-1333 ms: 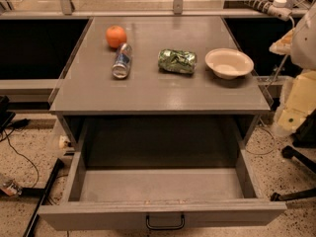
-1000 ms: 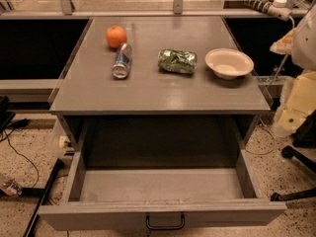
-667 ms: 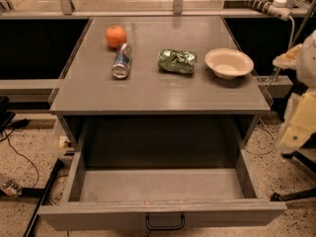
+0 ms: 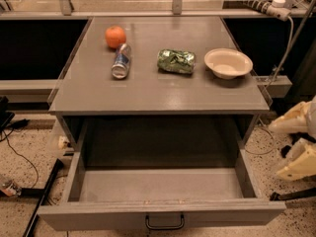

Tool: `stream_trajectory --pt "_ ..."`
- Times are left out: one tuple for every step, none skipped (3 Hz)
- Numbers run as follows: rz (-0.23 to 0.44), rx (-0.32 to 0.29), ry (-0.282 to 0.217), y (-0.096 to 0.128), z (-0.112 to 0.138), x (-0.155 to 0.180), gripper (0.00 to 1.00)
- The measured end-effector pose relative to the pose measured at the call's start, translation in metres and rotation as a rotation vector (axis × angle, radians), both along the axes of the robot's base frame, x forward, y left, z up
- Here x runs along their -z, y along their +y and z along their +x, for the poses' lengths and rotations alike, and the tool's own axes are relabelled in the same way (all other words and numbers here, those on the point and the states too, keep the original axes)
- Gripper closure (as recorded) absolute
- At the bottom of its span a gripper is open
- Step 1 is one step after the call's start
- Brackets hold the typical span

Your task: Close top drawer

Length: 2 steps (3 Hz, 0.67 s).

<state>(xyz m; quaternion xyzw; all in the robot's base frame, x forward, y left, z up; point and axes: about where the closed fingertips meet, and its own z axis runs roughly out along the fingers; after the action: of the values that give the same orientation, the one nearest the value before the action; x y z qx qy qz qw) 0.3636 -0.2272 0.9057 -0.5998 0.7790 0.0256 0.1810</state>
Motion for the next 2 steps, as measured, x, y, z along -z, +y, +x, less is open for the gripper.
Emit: stream_trajectory --pt "0.044 -0.014 -0.003 0.007 -0.039 0.033 0.66" --pt "0.048 -0.015 0.025 0.007 -0.047 0.047 0.89"
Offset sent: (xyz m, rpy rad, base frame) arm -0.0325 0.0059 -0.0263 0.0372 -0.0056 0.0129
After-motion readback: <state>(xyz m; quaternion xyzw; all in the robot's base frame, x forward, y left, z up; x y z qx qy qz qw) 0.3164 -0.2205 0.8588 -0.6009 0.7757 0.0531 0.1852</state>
